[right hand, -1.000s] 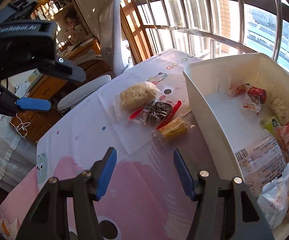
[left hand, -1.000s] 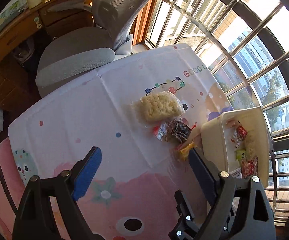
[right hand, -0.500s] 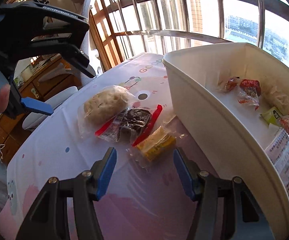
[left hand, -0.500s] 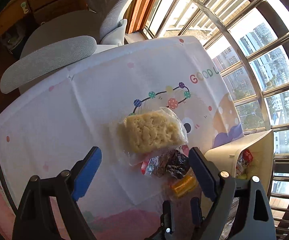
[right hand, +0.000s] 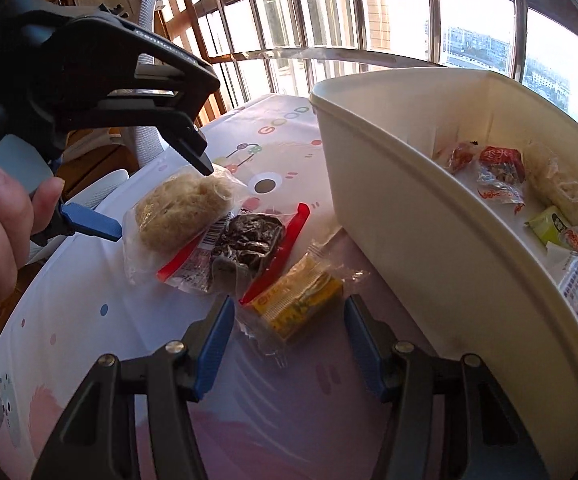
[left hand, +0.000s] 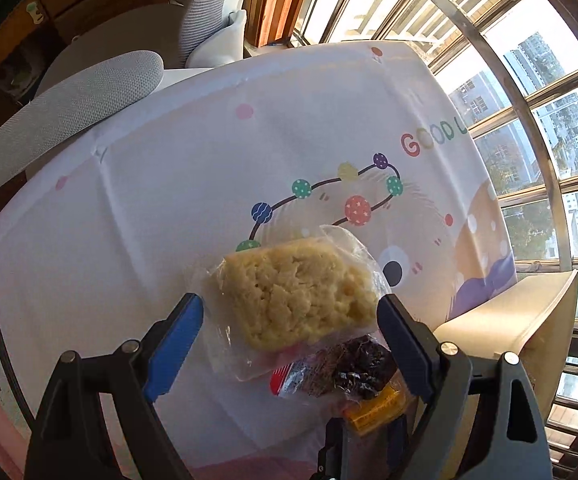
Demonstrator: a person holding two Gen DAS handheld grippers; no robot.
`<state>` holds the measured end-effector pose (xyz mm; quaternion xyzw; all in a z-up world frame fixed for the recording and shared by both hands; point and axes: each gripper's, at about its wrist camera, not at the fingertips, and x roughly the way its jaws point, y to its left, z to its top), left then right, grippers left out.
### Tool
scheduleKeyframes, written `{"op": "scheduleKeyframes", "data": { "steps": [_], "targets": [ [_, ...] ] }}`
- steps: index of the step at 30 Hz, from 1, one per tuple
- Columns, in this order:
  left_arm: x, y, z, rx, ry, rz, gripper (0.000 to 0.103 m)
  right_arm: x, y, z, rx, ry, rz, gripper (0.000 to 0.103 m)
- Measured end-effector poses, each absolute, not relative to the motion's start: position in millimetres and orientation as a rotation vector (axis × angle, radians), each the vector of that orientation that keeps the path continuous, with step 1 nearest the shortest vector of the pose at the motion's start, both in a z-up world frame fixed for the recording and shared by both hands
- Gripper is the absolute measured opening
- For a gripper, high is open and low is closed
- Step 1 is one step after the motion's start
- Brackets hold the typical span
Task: Organize snacks
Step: 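Close the left tool on the clear bread bag while the right tool grasps the yellow-wrapped snack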
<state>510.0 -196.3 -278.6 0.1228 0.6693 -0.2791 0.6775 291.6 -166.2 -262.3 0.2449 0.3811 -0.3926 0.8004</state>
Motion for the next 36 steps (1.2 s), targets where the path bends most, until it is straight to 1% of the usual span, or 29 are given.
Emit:
{"op": "scheduleKeyframes", "data": {
  "steps": [6, 11, 14, 20, 27, 31, 33, 34, 36],
  "targets": [
    [514.1, -202.4, -285.6, 0.272, 1.504, -0.615, 0.092, 294.8, -163.6, -262.7, 0.506, 0.825, -0.858, 0.054],
    [513.9, -207.5, -290.1, 0.289, 1.491, -0.610, 0.097, 291.5, -160.7, -259.8, 0.493, 0.833, -0.859, 0.047],
    [514.0, -209.9, -292.2, 0.303, 1.478, -0.607, 0.100, 290.2, -159.9, -259.2, 0.492, 0.835, -0.858, 0.045],
    [510.5, -215.8, -296.1, 0.347, 1.435, -0.600, 0.103, 288.8, -160.5, -258.6, 0.508, 0.840, -0.845, 0.041],
    [510.8, -218.4, -299.4, 0.359, 1.410, -0.598, 0.103, 288.3, -168.8, -258.3, 0.533, 0.848, -0.821, 0.038],
    [509.0, -216.8, -300.3, 0.358, 1.406, -0.611, 0.099, 289.1, -174.5, -258.5, 0.539, 0.858, -0.813, 0.038],
    [508.5, -214.9, -299.3, 0.361, 1.400, -0.608, 0.093, 289.2, -177.4, -257.4, 0.548, 0.861, -0.803, 0.038],
    [508.0, -213.4, -298.3, 0.365, 1.393, -0.604, 0.088, 289.0, -178.8, -256.9, 0.554, 0.863, -0.800, 0.037],
    [504.9, -211.4, -296.1, 0.364, 1.384, -0.614, 0.085, 289.7, -182.2, -254.9, 0.563, 0.868, -0.793, 0.037]
  ]
}}
